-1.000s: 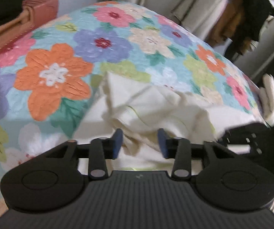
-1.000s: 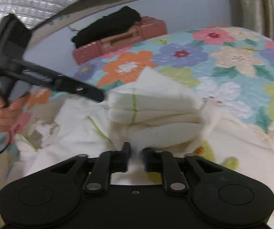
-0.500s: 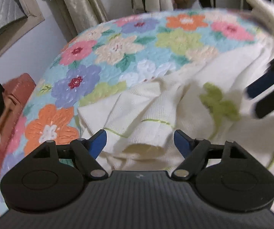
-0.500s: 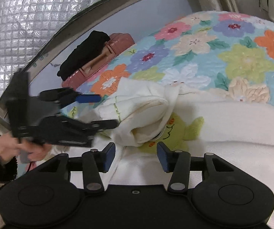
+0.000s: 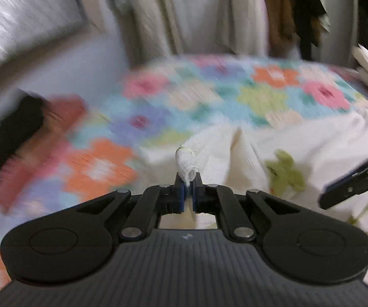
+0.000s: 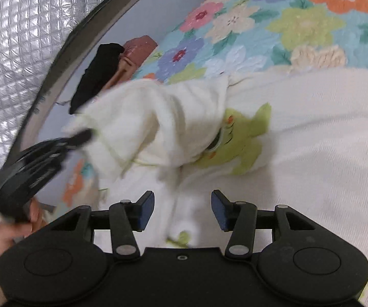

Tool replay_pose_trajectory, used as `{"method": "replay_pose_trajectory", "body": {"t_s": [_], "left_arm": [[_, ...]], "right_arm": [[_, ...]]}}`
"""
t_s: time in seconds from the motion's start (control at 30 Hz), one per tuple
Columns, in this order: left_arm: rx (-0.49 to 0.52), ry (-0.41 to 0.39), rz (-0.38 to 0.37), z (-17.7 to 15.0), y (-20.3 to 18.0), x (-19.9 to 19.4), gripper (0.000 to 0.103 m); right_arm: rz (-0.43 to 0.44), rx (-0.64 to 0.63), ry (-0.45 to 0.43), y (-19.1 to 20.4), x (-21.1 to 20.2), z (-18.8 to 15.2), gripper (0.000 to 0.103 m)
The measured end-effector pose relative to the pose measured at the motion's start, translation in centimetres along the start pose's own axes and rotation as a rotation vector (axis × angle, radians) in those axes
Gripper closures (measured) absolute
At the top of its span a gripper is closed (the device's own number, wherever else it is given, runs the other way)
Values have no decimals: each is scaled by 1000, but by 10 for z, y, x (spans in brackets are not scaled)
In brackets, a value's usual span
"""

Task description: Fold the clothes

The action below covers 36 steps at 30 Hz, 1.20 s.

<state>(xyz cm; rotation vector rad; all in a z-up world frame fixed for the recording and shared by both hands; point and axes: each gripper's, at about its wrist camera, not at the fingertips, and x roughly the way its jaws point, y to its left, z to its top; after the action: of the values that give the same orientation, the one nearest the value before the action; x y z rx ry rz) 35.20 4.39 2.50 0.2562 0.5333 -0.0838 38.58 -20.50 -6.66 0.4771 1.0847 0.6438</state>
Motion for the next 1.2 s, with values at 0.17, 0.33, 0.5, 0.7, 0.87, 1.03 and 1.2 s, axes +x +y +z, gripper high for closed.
{"method": "replay_pose_trajectory", "body": {"t_s": [0.17,0.33,0.5,0.7,0.87,1.03,1.2], "left_arm": [[-183,-100,-47,-17,5,-86,98],[-298,3,-191,-59,-10,-135,98],[-419,190,-290,-115,-25,-123,98],[-393,308,-354,-152,-60,-95,97],[-476,333,-464,-159,-57,-117,91],[-424,297,-324,-168,-39,-142,80],[-488,336,-260,-182,-21,-119,71]], "right_arm": [[-15,19,-6,1,-7,-26,48],[22,60,6,3,-11,-56,48],[21,72,19,6,-5,-79,48],[33,37,5,24,2,-100,48],[27,-98,42,57,-5,-120,45],[-41,-229,74,84,-10,-146,43],[-125,-255,90,92,7,-161,43]]}}
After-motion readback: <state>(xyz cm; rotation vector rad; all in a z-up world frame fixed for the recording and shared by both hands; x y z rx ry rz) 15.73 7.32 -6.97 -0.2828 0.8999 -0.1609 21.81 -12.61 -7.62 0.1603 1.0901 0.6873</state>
